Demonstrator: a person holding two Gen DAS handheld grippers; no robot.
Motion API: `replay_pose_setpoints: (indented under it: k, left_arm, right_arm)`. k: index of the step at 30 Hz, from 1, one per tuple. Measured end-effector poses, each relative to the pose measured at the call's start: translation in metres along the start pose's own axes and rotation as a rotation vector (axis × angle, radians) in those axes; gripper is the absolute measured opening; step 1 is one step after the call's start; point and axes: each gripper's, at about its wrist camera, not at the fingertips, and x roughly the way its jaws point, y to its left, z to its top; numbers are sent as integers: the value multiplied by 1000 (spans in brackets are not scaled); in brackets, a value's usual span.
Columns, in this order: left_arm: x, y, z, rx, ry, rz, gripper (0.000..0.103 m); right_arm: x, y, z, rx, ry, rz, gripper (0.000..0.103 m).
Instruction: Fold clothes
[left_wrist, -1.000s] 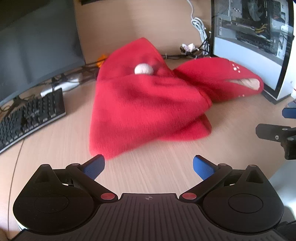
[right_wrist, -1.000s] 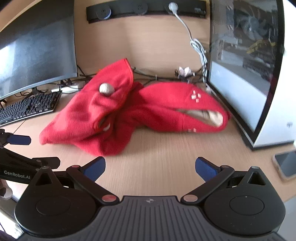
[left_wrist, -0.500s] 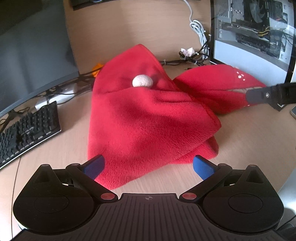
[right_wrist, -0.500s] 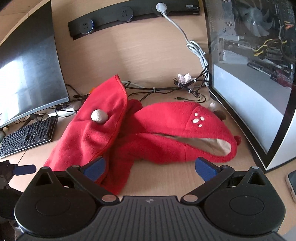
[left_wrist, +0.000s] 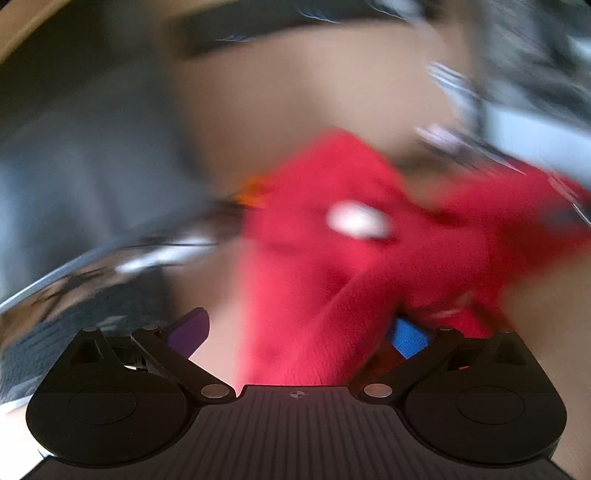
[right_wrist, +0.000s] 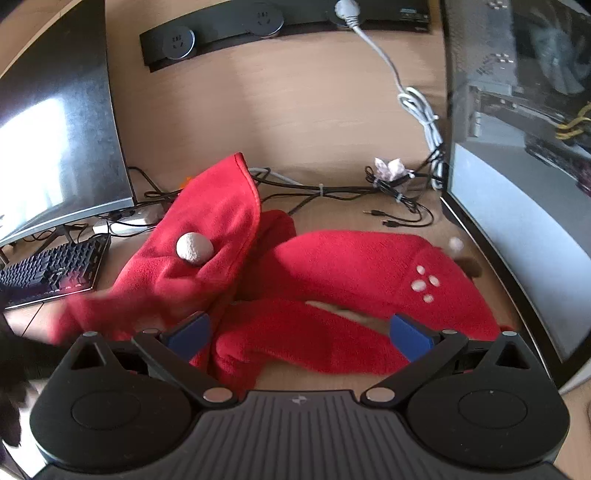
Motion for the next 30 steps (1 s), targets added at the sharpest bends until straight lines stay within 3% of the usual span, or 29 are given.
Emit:
replay_pose_setpoints:
  k: [4, 7, 12, 15, 18, 21, 23, 27, 28, 30]
  left_arm:
    - [31, 61, -2, -147, 46, 249, 103]
    - [47, 98, -16, -182, 118, 361, 103]
    - [46, 121, -47, -183, 201, 449, 103]
    - [36, 132, -59, -235, 237, 469, 103]
    - [8, 137, -51, -303, 154, 486, 103]
    - [-18, 132, -25, -326, -30, 352, 103]
    - [-26, 121, -6, -288, -105, 183, 103]
    - [11, 85, 13, -140, 1, -241, 103]
    - [24, 73, 13, -103, 37, -310, 103]
    - [50, 50, 9, -36, 104, -376, 103]
  right_arm:
    - [19, 10, 8, -18, 17, 21, 103]
    - [33, 23, 13, -45, 25, 50, 103]
    - [56, 50, 18, -109, 46, 101, 103]
    - [65, 62, 19, -138, 57, 117, 103]
    - [71, 67, 16, -123, 70, 128, 103]
    - [65, 62, 14, -64, 51, 77, 103]
    - [54, 47, 10, 15, 29, 16, 103]
    - [31, 3, -6, 224, 2, -93, 103]
    - [27, -10, -12, 284, 5, -101, 103]
    - [26, -34, -28, 380, 32, -95, 103]
